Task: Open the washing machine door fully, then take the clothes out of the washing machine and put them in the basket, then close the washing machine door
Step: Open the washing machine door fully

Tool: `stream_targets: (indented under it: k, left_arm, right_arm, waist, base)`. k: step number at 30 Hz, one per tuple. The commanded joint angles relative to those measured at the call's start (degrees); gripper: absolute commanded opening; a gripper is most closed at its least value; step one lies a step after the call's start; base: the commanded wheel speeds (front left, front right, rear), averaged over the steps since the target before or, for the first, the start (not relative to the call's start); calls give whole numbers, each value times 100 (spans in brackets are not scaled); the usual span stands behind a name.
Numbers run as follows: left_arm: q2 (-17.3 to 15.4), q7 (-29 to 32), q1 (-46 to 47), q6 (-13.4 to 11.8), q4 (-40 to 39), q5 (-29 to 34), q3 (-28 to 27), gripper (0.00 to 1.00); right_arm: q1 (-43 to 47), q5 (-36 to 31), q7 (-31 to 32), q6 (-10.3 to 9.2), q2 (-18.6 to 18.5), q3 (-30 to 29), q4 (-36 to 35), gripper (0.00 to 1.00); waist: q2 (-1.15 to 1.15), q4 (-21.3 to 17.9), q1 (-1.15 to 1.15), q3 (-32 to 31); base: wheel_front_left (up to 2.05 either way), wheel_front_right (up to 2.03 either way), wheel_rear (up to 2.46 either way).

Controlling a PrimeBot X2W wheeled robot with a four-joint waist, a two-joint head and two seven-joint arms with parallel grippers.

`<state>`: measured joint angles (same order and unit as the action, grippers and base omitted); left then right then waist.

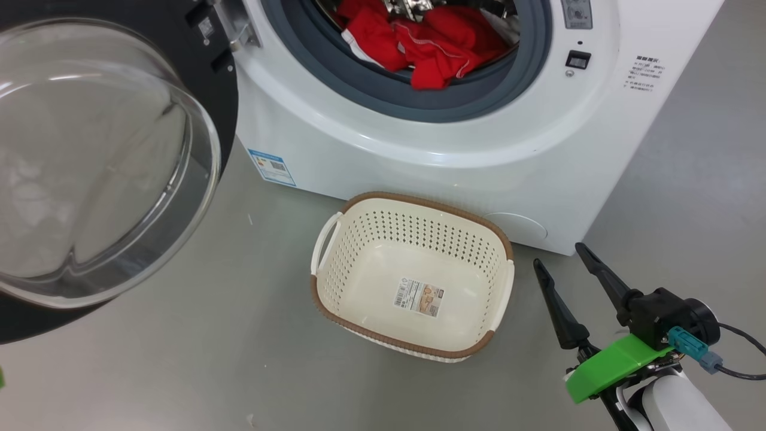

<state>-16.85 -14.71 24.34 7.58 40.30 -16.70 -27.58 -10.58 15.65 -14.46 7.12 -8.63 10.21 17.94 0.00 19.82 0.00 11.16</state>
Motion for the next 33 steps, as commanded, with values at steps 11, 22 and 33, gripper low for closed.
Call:
stream_targets:
  k: [11, 22, 33]
  left_arm:
    - [298, -29, -802, -9, -1306, -200, 338, 100]
    - [659, -29, -1605, -9, -2546, -372, 1136, 100]
    - [563, -29, -1994, -9, -2930, -527, 1797, 100]
  right_arm:
    - [196, 82, -54, 36, 30, -31, -176, 100]
    - [353, 60, -54, 36, 107, -316, -336, 100]
    - [549, 37, -54, 36, 171, -659, -510, 100]
  waist:
    - [0, 66, 0, -228]
    - [0, -365, 0, -293]
    - [0, -1076, 0, -322]
  base:
    - [0, 0, 0]
    - [0, 0, 0]
    - [0, 0, 0]
